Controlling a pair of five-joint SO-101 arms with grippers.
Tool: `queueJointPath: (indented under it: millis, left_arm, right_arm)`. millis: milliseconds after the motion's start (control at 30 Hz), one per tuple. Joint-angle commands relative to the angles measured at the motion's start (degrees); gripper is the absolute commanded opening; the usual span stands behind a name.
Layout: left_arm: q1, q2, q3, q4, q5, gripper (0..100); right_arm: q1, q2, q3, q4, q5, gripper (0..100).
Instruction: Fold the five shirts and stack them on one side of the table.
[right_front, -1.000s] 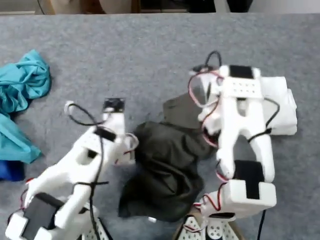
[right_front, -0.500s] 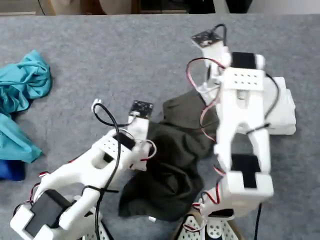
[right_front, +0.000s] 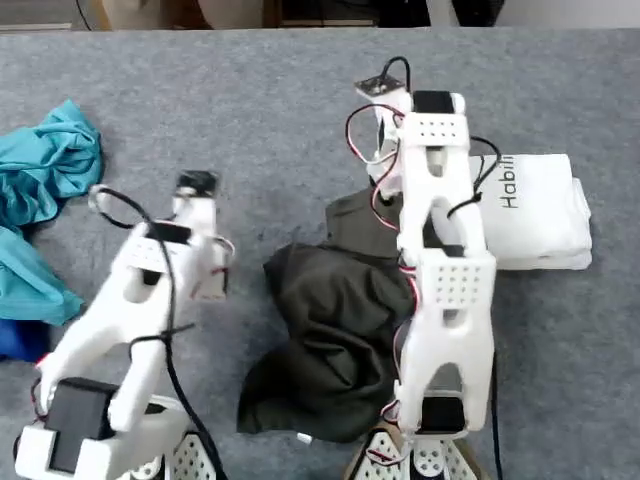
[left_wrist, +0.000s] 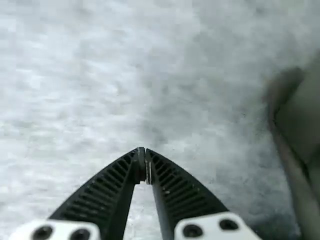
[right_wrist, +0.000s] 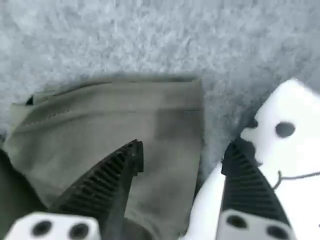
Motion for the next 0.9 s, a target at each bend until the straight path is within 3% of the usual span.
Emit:
queueJointPath:
  millis: [0, 333, 667, 867]
  left_arm:
    - [-2.6, -0.7, -4.5, 2.6, -1.4, 2]
    - [-2.5, -0.7, -4.1, 3.3, -1.3, 2]
    - [-2.1, -0.7, -4.1, 3.3, -1.1, 2]
    - [-2.1, -0.7, -4.1, 3.3, -1.1, 2]
  right_arm:
    - [-0.2, 5.8, -14.8, 1.8, -0.4, 25.3]
    - [-1.4, 24.0, -35.5, 6.2, 2.6, 25.3]
    - [-2.2, 28.1, -38.7, 6.3, 3.1, 24.6]
    - [-3.6, 28.1, -38.6, 6.4, 3.0, 0.0]
